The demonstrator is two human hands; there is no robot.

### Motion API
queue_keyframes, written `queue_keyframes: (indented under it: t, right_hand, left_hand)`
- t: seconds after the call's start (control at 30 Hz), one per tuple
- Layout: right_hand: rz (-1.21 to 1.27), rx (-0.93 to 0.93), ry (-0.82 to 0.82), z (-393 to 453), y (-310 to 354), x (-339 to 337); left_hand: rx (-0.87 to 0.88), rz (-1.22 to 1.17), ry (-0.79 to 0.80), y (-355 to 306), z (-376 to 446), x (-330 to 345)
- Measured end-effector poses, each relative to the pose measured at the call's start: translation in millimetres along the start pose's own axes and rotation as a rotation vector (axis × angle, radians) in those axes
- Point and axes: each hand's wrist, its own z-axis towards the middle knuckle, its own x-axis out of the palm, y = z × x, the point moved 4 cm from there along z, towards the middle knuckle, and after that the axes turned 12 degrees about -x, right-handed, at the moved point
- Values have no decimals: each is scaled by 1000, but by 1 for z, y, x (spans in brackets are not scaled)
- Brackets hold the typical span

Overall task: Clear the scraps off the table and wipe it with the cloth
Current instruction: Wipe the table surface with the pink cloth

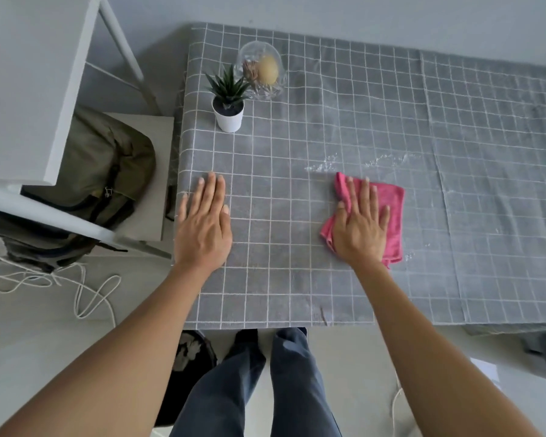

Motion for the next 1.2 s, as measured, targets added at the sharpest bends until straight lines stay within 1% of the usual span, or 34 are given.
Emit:
queue_keyframes:
  t: [0.13, 0.2, 0.3, 0.4, 0.47, 0.57, 0.63, 0.73, 0.8, 0.87, 0.97, 1.03, 1.13, 1.2]
  right_hand:
    - [48, 159, -52, -1, 12, 4]
    - [41, 160, -44, -1, 32, 8]
    - [-13, -34, 7, -5, 80, 20]
    - [9, -233, 31, -16, 123, 30]
    - [34, -314, 42, -19, 124, 30]
    - [16, -431, 33, -19, 104, 24]
    - [1, -376, 26, -14, 78, 19]
    - [-29, -190, 37, -6, 26, 9]
    - [-9, -89, 16, -6, 5, 5]
    - [6, -12, -13, -7, 5, 6]
    - [26, 99, -32, -10, 25, 11]
    - [-11, 35, 2, -14, 51, 15]
    - [-14, -171, 45, -26, 102, 27]
    - [10, -271, 54, -33, 123, 32]
  left_hand:
    - [-10, 1, -5, 0, 1, 1]
    - [-15, -1, -5, 1, 1, 2]
    - [-11, -5, -6, -1, 0, 1]
    - [-9, -15, 2, -1, 0, 0]
    - [-3, -11, 4, -3, 0, 0]
    - [3, -4, 10, -3, 0, -1]
    - [3, 2, 16, -2, 0, -1]
    - [2, 14, 26, -1, 1, 0]
    - [-3, 18, 25, 0, 1, 0]
    - [-9, 18, 20, 0, 2, 0]
    - [-13, 23, 10, -1, 1, 0]
    - [-14, 21, 8, -1, 1, 0]
    - [-13, 16, 11, -1, 0, 0]
    - [-13, 9, 17, -2, 0, -1]
